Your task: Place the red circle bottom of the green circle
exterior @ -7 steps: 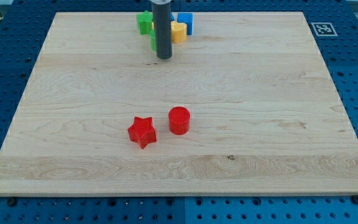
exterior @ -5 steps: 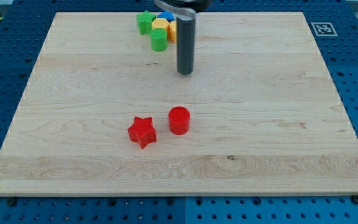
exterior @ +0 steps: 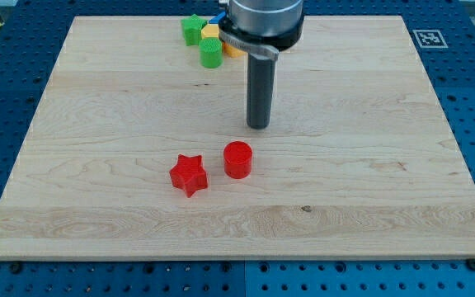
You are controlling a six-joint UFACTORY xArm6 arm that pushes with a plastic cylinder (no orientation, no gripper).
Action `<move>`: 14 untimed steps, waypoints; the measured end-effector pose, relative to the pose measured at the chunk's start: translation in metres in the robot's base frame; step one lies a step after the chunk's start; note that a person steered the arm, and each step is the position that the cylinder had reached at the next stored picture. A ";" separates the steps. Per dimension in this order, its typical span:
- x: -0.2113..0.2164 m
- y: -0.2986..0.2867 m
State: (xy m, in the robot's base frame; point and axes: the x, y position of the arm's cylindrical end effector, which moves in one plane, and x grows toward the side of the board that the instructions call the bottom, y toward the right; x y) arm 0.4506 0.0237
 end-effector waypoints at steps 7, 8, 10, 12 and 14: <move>0.065 -0.044; 0.054 -0.044; 0.032 -0.075; -0.011 -0.075; 0.023 -0.109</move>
State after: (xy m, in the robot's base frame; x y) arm 0.4736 -0.0857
